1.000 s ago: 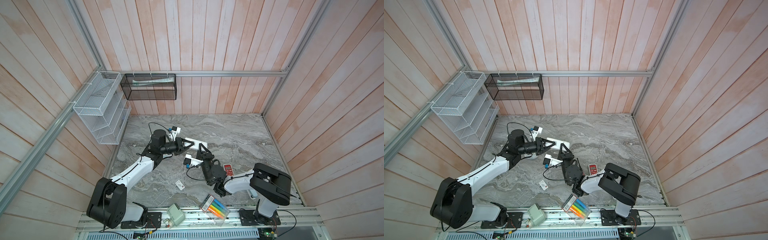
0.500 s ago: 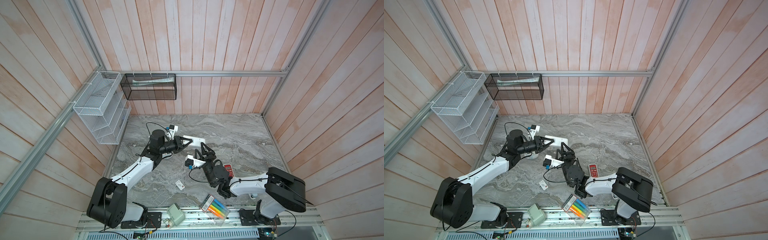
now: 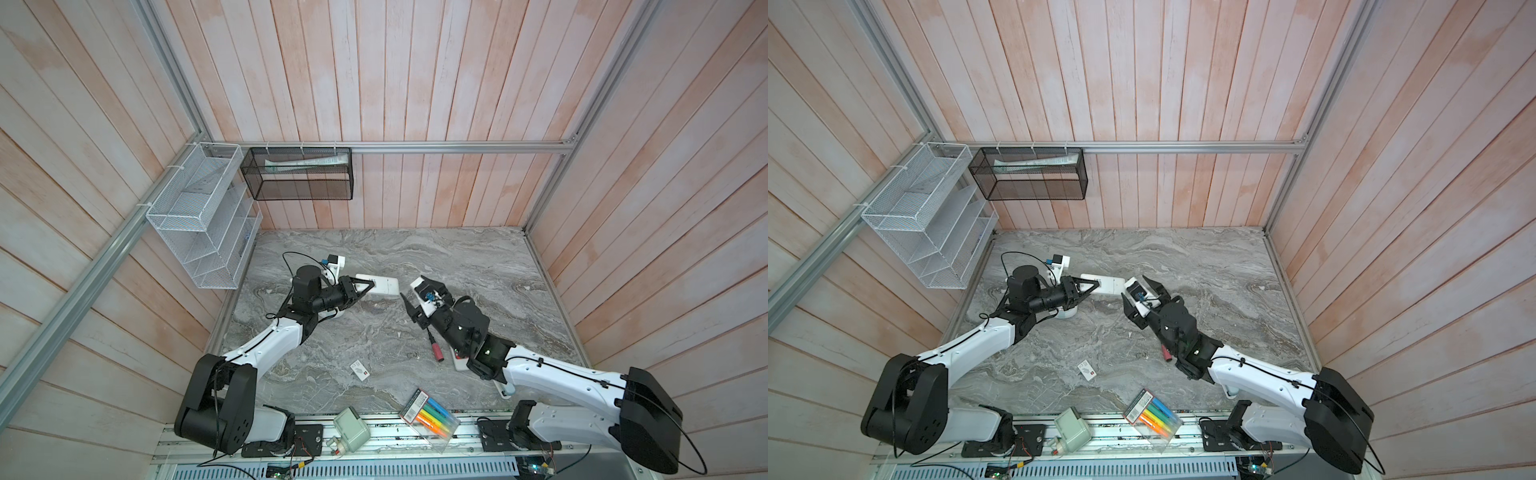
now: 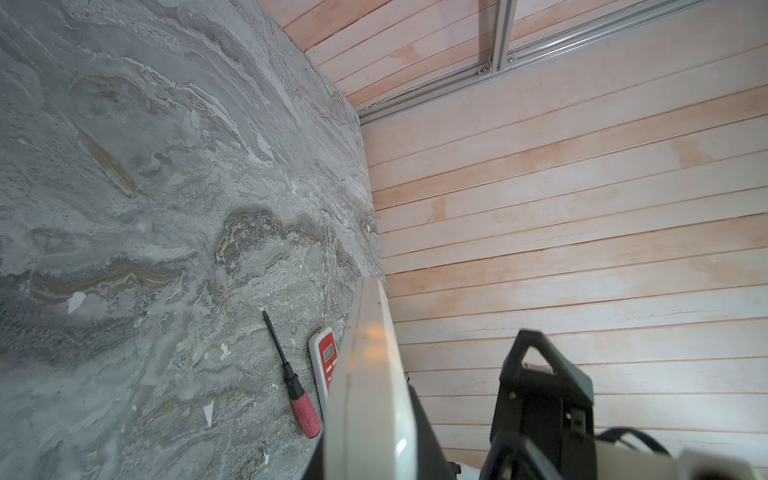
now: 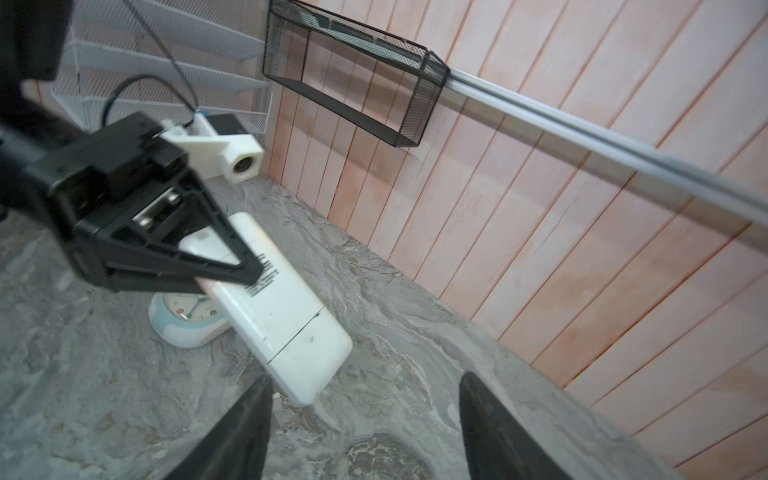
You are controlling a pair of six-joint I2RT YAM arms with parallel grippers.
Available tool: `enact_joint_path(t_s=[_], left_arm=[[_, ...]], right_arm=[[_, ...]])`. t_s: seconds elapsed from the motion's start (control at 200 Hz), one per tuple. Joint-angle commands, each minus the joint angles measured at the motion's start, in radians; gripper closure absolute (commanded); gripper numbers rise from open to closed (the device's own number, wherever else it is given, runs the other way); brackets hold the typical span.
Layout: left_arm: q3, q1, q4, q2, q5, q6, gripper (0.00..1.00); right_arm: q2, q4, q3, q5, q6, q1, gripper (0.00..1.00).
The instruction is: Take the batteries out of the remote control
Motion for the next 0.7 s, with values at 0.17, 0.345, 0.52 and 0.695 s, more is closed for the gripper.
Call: enact_joint_path(t_s=[0.17,0.345,0.52,0.695], left_arm=[[-0.080,0.010,0.161,-0.049,0.070,0.032,0.97],[-0.091,0.010,0.231,-0.042,0.106,0.010,0.97],[-0.063,0.008,0.263,-0.021,0.114,-0.042,0.97],[-0.050,-0.002,0.287,-0.003,0.117,-0.070,0.97]], right_arm=[[0.030,-0.159,0.056,-0.608,0.573,-0.323,0.29],[0.080,-0.108,0.049,-0.804,0.703,-0.418,0.34],[0.147,-0.097,0.098,-0.925,0.742,-0.421,0.29],[0.209,-0.084,0.155,-0.973,0.764,-0.410,0.29]])
